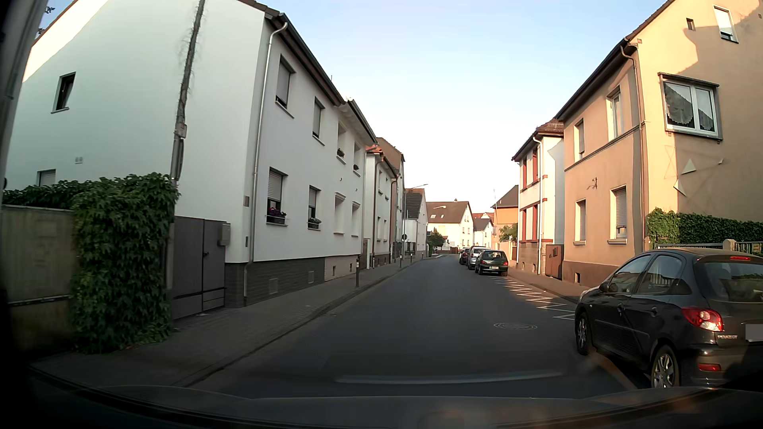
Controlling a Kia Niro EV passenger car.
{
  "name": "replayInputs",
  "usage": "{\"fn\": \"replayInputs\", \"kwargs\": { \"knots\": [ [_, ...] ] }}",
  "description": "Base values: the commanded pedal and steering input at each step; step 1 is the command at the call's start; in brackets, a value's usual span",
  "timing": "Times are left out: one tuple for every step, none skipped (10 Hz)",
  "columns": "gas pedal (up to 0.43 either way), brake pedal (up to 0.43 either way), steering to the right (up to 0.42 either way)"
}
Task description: Follow the waypoints while adhering to traffic rules and regulations
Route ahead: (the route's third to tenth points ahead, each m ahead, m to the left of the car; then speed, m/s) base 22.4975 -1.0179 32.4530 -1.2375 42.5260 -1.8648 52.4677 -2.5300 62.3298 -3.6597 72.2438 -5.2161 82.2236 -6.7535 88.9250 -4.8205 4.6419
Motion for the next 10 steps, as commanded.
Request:
{"fn": "replayInputs", "kwargs": {
  "knots": [
    [0.177, 0.03, 0.122],
    [0.177, 0.03, 0.101],
    [0.177, 0.03, 0.082],
    [0.177, 0.03, 0.066],
    [0.177, 0.03, 0.045],
    [0.177, 0.03, 0.027],
    [0.177, 0.03, 0.018],
    [0.177, 0.03, 0.01],
    [0.177, 0.03, 0.006],
    [0.177, 0.03, 0.005]
  ]
}}
